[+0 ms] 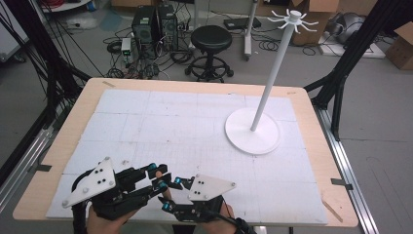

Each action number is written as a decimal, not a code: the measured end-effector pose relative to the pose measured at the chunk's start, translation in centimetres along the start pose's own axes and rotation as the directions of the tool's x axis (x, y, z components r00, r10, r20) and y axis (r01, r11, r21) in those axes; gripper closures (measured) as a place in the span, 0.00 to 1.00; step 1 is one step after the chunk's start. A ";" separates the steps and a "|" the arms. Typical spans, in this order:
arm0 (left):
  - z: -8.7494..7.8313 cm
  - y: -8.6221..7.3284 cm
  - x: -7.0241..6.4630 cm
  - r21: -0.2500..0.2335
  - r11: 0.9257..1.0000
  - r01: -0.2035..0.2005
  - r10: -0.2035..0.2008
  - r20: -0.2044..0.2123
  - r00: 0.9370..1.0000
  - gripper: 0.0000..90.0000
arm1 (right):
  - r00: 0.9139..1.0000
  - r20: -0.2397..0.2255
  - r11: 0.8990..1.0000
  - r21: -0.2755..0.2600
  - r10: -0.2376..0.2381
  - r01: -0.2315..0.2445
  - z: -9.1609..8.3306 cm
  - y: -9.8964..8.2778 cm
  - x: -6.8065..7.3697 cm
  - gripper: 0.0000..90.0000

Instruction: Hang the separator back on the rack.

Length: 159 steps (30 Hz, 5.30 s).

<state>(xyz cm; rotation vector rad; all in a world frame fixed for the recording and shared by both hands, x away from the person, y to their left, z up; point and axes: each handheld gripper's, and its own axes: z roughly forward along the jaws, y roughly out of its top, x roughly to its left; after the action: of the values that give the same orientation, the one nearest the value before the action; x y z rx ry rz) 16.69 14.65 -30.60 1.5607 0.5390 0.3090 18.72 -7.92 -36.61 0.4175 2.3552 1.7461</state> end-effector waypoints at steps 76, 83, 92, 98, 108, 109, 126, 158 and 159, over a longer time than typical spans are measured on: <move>-0.2 0.2 0.7 -0.009 1.000 0.012 -0.009 0.215 0.977 0.82 | 0.966 -0.254 0.990 -0.110 0.056 -0.086 -1.4 0.6 -1.2 0.71; 0.0 0.0 1.1 -0.021 0.999 0.042 -0.036 0.234 0.972 0.69 | 0.971 -0.232 0.993 -0.095 0.048 -0.072 -1.6 0.6 -1.1 0.80; -1.8 -1.9 5.1 -0.074 0.997 0.038 -0.032 0.080 0.996 0.31 | 0.980 -0.140 0.980 -0.123 0.139 -0.157 -4.2 0.2 -4.2 0.80; -3.3 -4.3 8.2 -0.062 0.998 0.027 -0.029 -0.030 0.999 0.23 | 0.982 -0.054 0.967 -0.173 0.181 -0.188 -7.4 0.5 -7.3 0.80; -3.0 -5.7 9.3 -0.010 1.000 -0.002 0.001 -0.084 0.997 0.20 | 0.962 0.040 0.946 -0.201 0.269 -0.256 -10.7 2.2 -13.7 0.80; -3.1 -5.8 9.4 -0.004 1.000 -0.002 0.002 -0.086 0.996 0.20 | 0.963 0.050 0.947 -0.203 0.265 -0.250 -10.9 2.5 -14.1 0.80; -3.4 -6.2 10.0 0.013 1.000 0.023 -0.022 -0.096 0.995 0.20 | 0.946 0.217 0.954 -0.230 0.241 -0.191 -14.2 10.2 -19.9 0.80; -3.4 -6.2 10.0 -0.001 0.998 0.059 -0.059 -0.057 0.997 0.20 | 0.885 0.325 0.923 -0.305 0.333 -0.235 -17.1 13.5 -24.8 0.79; -3.4 -6.3 10.0 0.000 0.998 0.059 -0.059 -0.057 0.997 0.20 | 0.882 0.331 0.923 -0.303 0.335 -0.237 -17.1 13.5 -24.8 0.79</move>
<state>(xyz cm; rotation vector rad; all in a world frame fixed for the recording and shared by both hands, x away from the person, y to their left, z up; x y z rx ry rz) 22.47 22.68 -37.82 1.5380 0.6286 0.3091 38.46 -27.87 -19.26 1.0060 1.8430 1.8547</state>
